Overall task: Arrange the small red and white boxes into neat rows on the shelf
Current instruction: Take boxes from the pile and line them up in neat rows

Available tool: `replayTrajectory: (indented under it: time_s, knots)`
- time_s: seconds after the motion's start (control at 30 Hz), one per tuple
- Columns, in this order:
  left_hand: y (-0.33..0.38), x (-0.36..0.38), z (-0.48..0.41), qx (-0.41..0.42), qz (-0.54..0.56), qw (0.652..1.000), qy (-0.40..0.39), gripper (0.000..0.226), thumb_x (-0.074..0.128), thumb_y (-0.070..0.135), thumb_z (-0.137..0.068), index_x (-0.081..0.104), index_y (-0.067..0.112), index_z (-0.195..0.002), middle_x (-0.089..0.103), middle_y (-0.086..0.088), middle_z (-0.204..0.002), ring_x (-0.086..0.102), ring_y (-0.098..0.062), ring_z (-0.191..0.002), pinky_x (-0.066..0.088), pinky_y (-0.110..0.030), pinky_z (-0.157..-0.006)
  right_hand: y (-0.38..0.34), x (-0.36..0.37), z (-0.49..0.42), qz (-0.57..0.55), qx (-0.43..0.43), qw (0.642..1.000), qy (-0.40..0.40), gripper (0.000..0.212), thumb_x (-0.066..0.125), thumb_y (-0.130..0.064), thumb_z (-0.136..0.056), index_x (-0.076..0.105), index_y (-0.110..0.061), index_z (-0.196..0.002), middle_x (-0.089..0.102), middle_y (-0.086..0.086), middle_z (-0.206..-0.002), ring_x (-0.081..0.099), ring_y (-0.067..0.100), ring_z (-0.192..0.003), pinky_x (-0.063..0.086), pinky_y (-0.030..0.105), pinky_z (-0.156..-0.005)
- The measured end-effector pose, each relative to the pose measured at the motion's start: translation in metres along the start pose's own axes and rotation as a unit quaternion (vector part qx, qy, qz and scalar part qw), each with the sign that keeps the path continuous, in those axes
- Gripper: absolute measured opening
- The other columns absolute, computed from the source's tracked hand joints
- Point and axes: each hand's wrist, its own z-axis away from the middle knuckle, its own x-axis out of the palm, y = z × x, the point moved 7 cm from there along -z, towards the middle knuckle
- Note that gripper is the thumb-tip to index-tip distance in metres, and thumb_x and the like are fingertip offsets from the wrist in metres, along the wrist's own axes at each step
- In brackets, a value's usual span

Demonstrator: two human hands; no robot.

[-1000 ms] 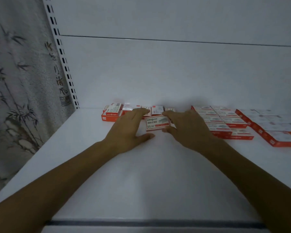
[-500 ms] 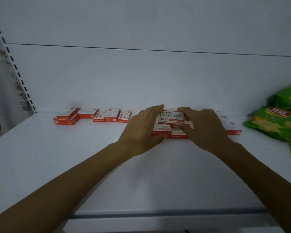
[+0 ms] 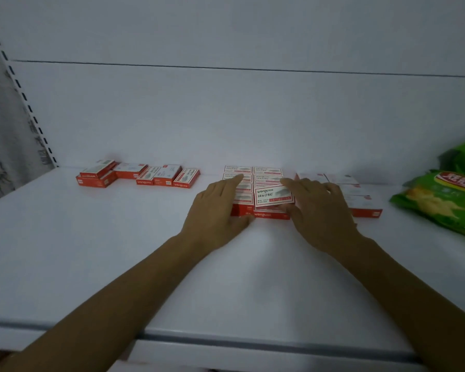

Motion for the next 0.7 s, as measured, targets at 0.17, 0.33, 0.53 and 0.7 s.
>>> replayTrajectory:
  time_s: [0.17, 0.33, 0.53, 0.7]
  knots:
    - [-0.008, 0.000, -0.007, -0.034, 0.031, 0.999, 0.010, 0.082, 0.067, 0.043, -0.079, 0.024, 0.019, -0.145, 0.041, -0.001, -0.142, 0.038, -0.019, -0.127, 0.035, -0.036, -0.103, 0.004, 0.005, -0.002, -0.005, 0.004, 1.000, -0.021, 0.052, 0.045, -0.043, -0.092, 0.033, -0.025, -0.139, 0.044, -0.001, -0.140, 0.041, 0.020, -0.127, 0.020, 0.040, -0.110]
    - [-0.015, 0.006, -0.011, -0.055, 0.078, 0.995, -0.011, 0.082, 0.070, 0.040, -0.078, 0.025, 0.021, -0.143, 0.040, 0.001, -0.141, 0.037, -0.017, -0.127, 0.038, -0.043, -0.104, 0.007, 0.014, -0.006, -0.023, -0.002, 1.000, -0.014, 0.051, 0.050, -0.046, -0.089, 0.042, -0.026, -0.135, 0.048, -0.002, -0.133, 0.042, 0.020, -0.122, 0.025, 0.039, -0.105]
    - [-0.017, 0.008, -0.012, -0.058, 0.090, 0.994, -0.017, 0.081, 0.070, 0.037, -0.078, 0.025, 0.022, -0.143, 0.040, 0.001, -0.140, 0.036, -0.016, -0.127, 0.038, -0.043, -0.104, 0.008, 0.018, -0.006, -0.013, -0.007, 1.000, -0.020, 0.052, 0.048, -0.047, -0.089, 0.042, -0.025, -0.136, 0.043, 0.002, -0.138, 0.037, 0.022, -0.126, 0.024, 0.042, -0.107]
    - [-0.017, 0.009, -0.011, -0.058, 0.084, 0.995, -0.015, 0.079, 0.070, 0.038, -0.078, 0.026, 0.024, -0.143, 0.039, 0.003, -0.141, 0.035, -0.015, -0.128, 0.038, -0.041, -0.105, 0.006, 0.017, -0.004, -0.026, -0.012, 1.000, -0.004, 0.044, 0.059, -0.038, -0.085, 0.055, -0.020, -0.125, 0.053, 0.008, -0.130, 0.047, 0.029, -0.119, 0.031, 0.046, -0.101]
